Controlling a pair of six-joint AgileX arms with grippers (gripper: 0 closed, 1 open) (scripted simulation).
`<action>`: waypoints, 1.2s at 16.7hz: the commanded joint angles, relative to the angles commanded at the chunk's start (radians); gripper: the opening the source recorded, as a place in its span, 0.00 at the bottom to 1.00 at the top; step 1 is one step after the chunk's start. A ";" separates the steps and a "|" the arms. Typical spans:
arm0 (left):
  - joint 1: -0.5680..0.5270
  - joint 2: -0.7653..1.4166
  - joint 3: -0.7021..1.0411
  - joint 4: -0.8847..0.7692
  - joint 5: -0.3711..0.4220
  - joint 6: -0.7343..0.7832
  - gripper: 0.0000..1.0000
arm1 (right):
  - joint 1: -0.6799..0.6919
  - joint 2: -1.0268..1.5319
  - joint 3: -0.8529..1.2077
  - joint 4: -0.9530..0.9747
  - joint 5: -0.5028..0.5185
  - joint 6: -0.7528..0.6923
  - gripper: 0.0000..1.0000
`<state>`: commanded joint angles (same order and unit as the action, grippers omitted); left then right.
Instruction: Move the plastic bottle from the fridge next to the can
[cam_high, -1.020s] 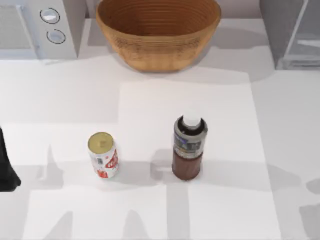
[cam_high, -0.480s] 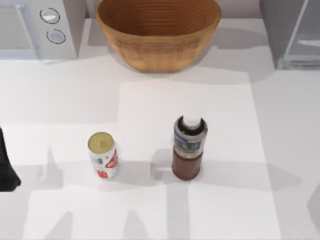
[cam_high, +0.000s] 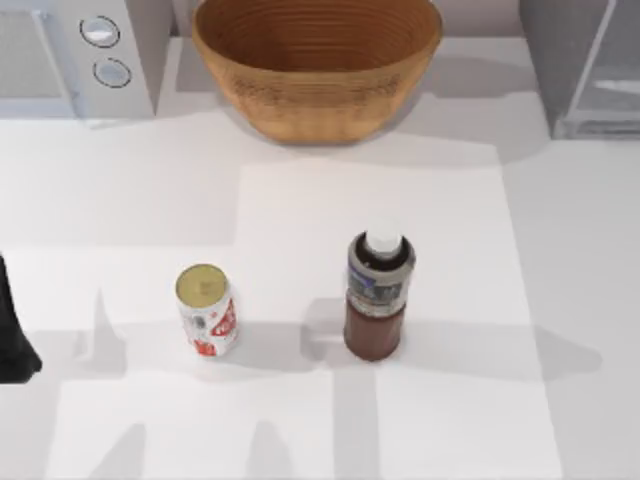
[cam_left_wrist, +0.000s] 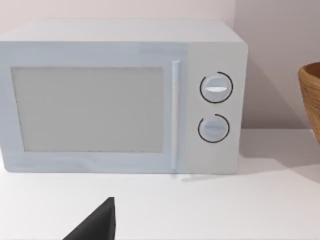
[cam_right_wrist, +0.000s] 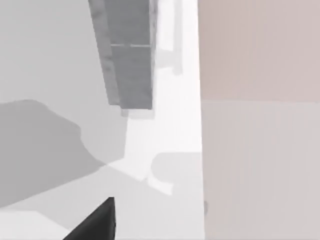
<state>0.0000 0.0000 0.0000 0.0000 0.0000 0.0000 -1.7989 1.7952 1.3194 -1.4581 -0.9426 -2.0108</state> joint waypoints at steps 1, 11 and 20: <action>0.000 0.000 0.000 0.000 0.000 0.000 1.00 | -0.010 0.012 0.004 -0.003 -0.005 -0.008 1.00; 0.000 0.000 0.000 0.000 0.000 0.000 1.00 | 0.063 0.022 -0.001 0.092 0.007 0.097 1.00; 0.000 0.000 0.000 0.000 0.000 0.000 1.00 | 0.500 0.041 -0.014 0.675 0.110 0.836 1.00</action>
<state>0.0000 0.0000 0.0000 0.0000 0.0000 0.0000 -1.2988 1.8367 1.3050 -0.7826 -0.8328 -1.1744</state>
